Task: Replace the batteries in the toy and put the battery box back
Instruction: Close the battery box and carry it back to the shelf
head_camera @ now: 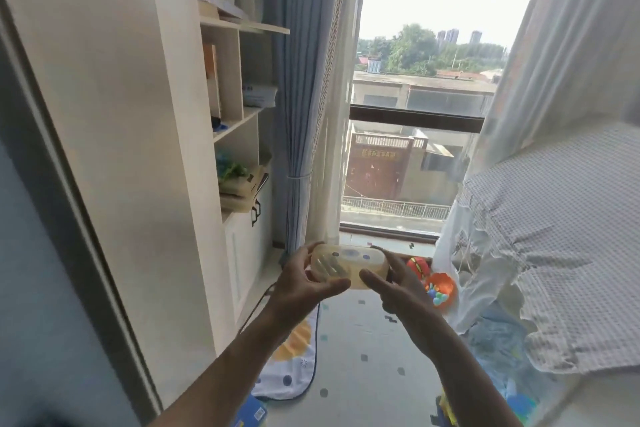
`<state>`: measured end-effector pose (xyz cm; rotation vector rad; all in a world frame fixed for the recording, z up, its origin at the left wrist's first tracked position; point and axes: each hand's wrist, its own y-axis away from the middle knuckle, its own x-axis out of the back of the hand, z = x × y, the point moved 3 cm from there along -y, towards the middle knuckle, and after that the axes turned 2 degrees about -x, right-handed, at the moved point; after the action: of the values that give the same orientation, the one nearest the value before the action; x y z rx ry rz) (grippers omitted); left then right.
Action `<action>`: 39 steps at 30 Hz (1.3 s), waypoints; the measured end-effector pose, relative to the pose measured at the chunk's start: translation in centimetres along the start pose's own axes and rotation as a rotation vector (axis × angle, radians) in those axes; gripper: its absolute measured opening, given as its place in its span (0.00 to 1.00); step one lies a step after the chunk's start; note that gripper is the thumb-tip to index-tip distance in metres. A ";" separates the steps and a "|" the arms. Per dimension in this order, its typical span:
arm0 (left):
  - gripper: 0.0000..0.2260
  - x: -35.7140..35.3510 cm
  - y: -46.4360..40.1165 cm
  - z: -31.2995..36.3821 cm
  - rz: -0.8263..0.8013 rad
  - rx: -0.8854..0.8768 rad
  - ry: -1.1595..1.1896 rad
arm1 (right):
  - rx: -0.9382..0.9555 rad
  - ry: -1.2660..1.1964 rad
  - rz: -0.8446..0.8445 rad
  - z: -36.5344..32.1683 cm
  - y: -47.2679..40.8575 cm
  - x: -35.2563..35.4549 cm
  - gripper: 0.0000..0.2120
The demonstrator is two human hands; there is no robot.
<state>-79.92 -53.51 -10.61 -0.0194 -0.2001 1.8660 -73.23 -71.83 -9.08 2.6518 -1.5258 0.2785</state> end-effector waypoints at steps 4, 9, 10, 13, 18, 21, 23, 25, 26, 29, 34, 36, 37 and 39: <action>0.35 1.2 -8.8 -0.1 -0.020 0.000 -0.010 | 0.029 0.038 0.034 -0.8 -7.9 1.3 0.31; 0.32 1.2 -19.4 -0.2 -0.036 -0.016 -0.042 | 0.065 0.052 0.035 -1.3 -18.2 4.0 0.32; 0.31 1.2 -21.6 -0.4 -0.034 -0.019 -0.054 | 0.072 0.046 0.039 -1.2 -20.5 4.6 0.31; 0.31 1.0 -28.1 -1.3 0.001 -0.017 -0.046 | 0.100 0.037 0.009 -0.7 -27.8 6.2 0.29; 0.32 1.5 -38.6 -3.1 0.119 0.008 -0.036 | 0.115 0.033 -0.100 -0.1 -40.7 8.2 0.33; 0.36 2.7 -44.4 -3.8 0.203 0.019 -0.037 | 0.136 0.048 -0.171 -0.6 -48.1 8.5 0.30; 0.40 3.7 -48.1 -4.3 0.255 0.031 -0.048 | 0.141 0.046 -0.223 -0.6 -52.9 8.3 0.30; 0.43 4.9 -51.7 -4.6 0.304 0.031 -0.066 | 0.136 0.030 -0.267 -0.9 -57.4 7.9 0.32; 0.44 5.6 -53.6 -4.7 0.328 0.028 -0.075 | 0.135 0.026 -0.289 -0.9 -59.6 7.7 0.32; 0.46 7.8 -59.0 -5.4 0.413 0.006 -0.097 | 0.165 0.045 -0.364 -1.2 -66.7 6.7 0.30; 0.41 12.3 -68.2 -6.7 0.530 -0.010 -0.136 | 0.205 0.037 -0.424 -2.3 -78.7 4.0 0.36; 0.39 14.3 -71.2 -6.5 0.590 -0.001 -0.210 | 0.223 0.034 -0.470 -3.1 -82.8 2.6 0.35; 0.39 15.3 -72.6 -6.4 0.621 0.007 -0.241 | 0.232 0.035 -0.493 -3.6 -84.9 1.9 0.37; 0.41 17.2 -75.1 -6.2 0.679 0.026 -0.278 | 0.241 0.038 -0.543 -4.3 -89.0 0.3 0.40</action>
<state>-13.32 -14.90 -4.11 0.2157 -0.3965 2.5468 3.17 -26.47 -2.18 3.0865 -0.7470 0.4906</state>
